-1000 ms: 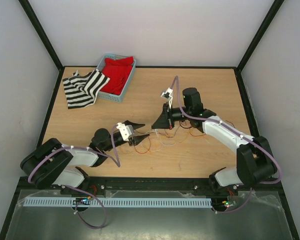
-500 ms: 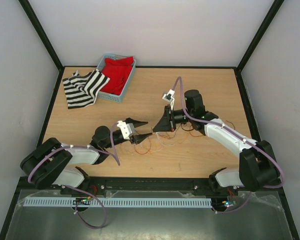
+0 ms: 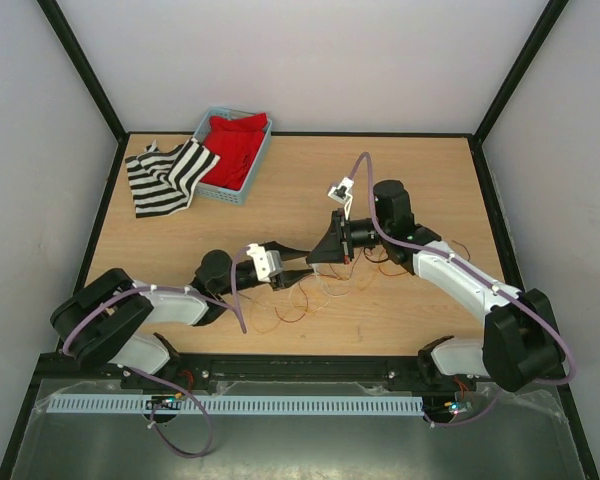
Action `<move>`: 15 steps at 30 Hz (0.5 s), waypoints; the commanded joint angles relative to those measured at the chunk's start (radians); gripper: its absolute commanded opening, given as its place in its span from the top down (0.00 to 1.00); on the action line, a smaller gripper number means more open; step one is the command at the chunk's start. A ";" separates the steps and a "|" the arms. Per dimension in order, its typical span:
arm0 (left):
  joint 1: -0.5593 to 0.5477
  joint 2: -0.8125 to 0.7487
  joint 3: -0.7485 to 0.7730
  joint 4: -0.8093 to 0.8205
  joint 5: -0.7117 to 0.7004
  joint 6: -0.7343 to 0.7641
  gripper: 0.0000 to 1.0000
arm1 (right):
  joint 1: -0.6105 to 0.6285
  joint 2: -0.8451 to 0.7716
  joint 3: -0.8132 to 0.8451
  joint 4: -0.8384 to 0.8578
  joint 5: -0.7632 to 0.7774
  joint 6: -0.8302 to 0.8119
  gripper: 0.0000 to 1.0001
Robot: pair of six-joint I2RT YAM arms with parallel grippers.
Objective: Zip-tie the wires
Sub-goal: Tie the cable at the center of the board.
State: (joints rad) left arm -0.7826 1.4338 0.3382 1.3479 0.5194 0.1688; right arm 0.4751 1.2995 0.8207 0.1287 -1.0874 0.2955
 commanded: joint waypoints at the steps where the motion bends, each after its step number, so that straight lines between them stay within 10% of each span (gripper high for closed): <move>1: -0.014 0.009 0.034 0.036 0.014 -0.002 0.58 | -0.004 -0.025 -0.009 0.043 -0.005 0.021 1.00; 15: -0.049 0.032 0.042 0.081 -0.009 -0.017 0.83 | -0.003 -0.020 -0.006 0.078 0.010 0.046 1.00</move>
State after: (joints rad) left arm -0.8169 1.4628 0.3626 1.3567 0.5110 0.1677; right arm 0.4751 1.2991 0.8169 0.1596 -1.0843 0.3225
